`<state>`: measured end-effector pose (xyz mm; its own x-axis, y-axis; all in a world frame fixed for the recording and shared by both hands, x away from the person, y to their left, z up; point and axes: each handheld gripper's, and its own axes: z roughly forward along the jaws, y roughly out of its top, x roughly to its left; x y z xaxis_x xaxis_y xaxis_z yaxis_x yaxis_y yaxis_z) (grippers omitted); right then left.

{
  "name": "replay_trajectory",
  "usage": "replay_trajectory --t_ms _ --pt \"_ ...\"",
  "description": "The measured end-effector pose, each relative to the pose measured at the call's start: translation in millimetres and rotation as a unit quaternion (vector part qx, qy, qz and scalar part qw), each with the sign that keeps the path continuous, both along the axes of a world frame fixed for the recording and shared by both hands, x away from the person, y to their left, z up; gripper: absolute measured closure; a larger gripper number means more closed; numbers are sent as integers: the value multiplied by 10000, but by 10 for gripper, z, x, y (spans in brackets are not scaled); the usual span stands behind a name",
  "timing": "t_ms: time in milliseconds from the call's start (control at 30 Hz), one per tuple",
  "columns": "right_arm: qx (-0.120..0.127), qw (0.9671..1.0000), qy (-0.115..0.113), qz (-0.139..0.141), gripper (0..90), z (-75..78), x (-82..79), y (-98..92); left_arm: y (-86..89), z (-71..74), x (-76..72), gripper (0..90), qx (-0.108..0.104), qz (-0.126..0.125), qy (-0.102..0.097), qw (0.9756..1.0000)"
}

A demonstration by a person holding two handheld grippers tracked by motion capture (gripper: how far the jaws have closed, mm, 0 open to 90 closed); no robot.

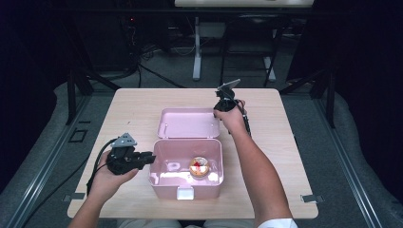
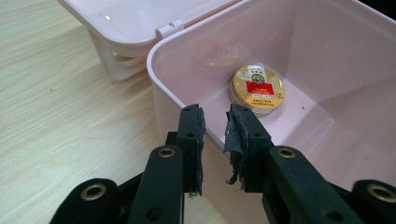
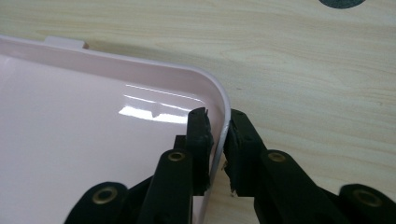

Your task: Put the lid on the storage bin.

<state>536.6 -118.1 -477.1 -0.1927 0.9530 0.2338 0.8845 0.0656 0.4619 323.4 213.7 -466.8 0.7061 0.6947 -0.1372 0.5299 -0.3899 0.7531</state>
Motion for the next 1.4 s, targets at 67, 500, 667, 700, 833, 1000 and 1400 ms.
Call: replay_trajectory --t_ms 67,500,667,700,833,1000,1400 --pt "2 10000 -5 -6 820 9 -2 -2 3 0 2 749 -9 -4 5 10000" --pt "-257 9992 -286 52 830 162 -87 -1 0 0 6 762 -29 14 22 10000" --pt "-345 9974 -623 72 839 332 -148 13 -2 2 8 764 -29 15 33 10000" --pt "-345 9974 -623 72 839 332 -148 13 -2 2 9 764 -31 17 33 10000" --pt "-386 9952 -899 84 845 447 -211 33 -3 6 7 772 -41 38 12 10000" --pt "-383 9919 -1211 93 850 568 -307 42 1 5 13 776 -52 35 4 10000" --pt "-388 9798 -1945 271 856 852 -601 27 6 7 19 787 -101 59 41 9999"
